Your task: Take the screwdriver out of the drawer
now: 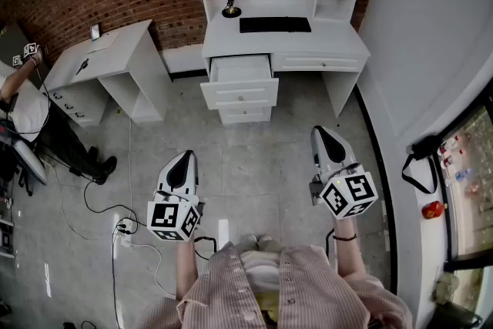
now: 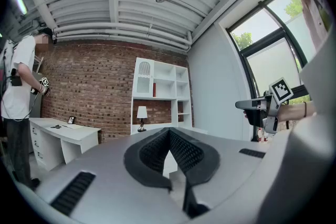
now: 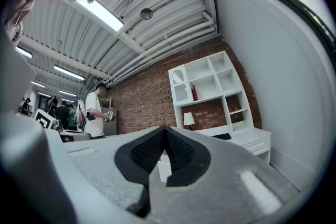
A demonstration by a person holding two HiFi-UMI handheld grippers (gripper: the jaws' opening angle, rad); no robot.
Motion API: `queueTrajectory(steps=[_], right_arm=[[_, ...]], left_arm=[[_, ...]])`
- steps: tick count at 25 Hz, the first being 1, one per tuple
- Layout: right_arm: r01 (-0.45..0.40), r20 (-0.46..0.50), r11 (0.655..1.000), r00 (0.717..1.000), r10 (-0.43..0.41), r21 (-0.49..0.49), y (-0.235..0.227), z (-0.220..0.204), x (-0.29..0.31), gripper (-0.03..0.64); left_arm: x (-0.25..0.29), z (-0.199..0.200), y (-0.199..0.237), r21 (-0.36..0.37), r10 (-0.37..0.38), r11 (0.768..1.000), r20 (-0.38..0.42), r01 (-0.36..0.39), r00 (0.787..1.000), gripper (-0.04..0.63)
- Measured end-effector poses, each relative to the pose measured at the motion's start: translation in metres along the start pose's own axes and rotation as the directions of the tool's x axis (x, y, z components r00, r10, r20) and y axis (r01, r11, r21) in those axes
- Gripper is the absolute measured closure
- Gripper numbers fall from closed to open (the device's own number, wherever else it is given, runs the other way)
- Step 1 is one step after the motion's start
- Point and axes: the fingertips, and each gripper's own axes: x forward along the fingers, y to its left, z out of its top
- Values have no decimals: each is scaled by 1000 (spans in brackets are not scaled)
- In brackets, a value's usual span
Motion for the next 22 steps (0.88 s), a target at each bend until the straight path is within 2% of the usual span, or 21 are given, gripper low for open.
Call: queueTrajectory(steps=[8, 12, 22], right_arm=[[5, 19, 1000, 1000, -5, -14, -7, 1, -9, 612], [-11, 22, 1000, 1000, 10, 28, -11, -2, -13, 611], [-43, -32, 998, 999, 45, 43, -15, -24, -10, 604]], left_arm=[[-2, 0, -9, -10, 11, 1000, 1, -11, 1000, 595], [-4, 1, -17, -3, 16, 1000, 3, -16, 1000, 595], [-6, -11, -30, -28, 29, 999, -7, -29, 1000, 595]])
